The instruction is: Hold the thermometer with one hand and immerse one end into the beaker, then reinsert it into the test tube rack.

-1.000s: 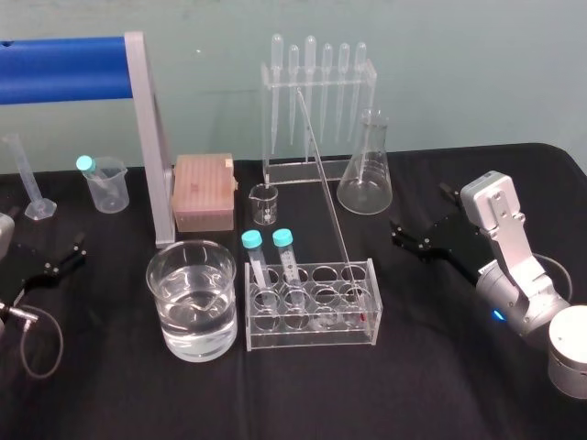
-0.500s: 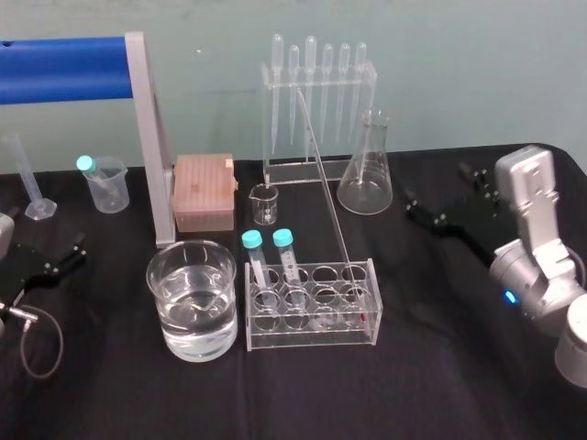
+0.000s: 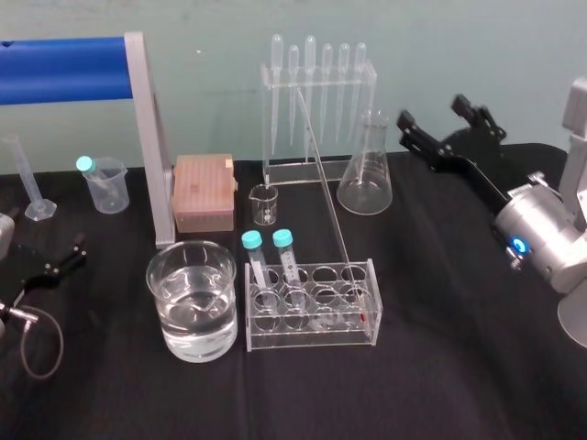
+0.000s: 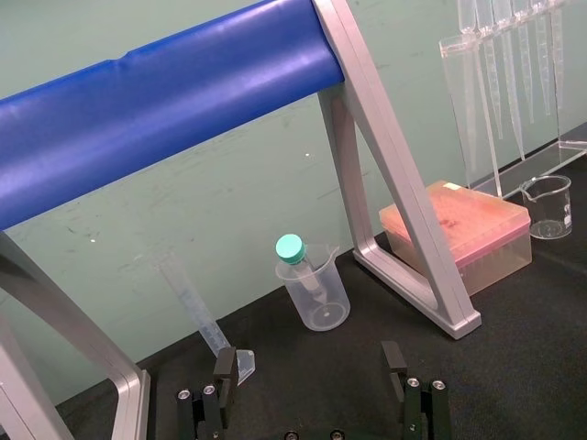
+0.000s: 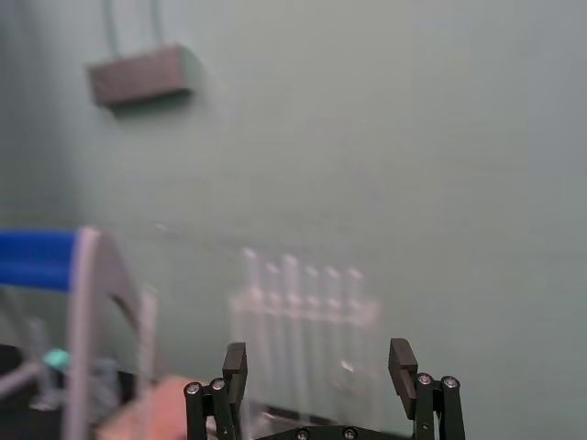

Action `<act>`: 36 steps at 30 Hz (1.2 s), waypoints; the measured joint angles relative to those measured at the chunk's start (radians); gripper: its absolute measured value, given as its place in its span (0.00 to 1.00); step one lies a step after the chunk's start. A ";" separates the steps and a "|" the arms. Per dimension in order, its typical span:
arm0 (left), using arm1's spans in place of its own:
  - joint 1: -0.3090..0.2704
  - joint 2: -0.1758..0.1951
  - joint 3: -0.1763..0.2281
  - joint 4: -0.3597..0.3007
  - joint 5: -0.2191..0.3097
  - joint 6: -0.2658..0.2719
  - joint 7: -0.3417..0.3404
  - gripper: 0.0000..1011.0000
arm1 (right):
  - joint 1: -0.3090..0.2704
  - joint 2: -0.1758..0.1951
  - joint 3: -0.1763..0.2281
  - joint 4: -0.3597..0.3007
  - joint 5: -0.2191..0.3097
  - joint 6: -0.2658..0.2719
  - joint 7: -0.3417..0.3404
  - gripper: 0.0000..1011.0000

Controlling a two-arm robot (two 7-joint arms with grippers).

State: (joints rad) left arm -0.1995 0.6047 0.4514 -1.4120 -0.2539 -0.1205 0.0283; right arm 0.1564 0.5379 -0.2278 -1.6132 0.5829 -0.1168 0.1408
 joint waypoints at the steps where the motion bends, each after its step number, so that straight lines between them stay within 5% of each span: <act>1: 0.000 0.000 0.000 0.000 0.000 0.000 0.000 1.00 | 0.007 -0.006 0.000 -0.009 0.013 0.004 0.023 0.99; 15: 0.000 0.000 0.000 0.000 0.000 0.000 0.000 1.00 | 0.083 -0.074 -0.062 -0.007 0.049 0.089 0.165 0.99; 36: 0.000 0.000 0.000 0.000 0.000 0.000 0.000 1.00 | 0.164 -0.101 -0.125 0.063 0.012 0.288 0.187 0.99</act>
State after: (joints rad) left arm -0.1996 0.6047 0.4514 -1.4120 -0.2539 -0.1205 0.0283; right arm 0.3202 0.4371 -0.3526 -1.5503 0.5947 0.1714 0.3276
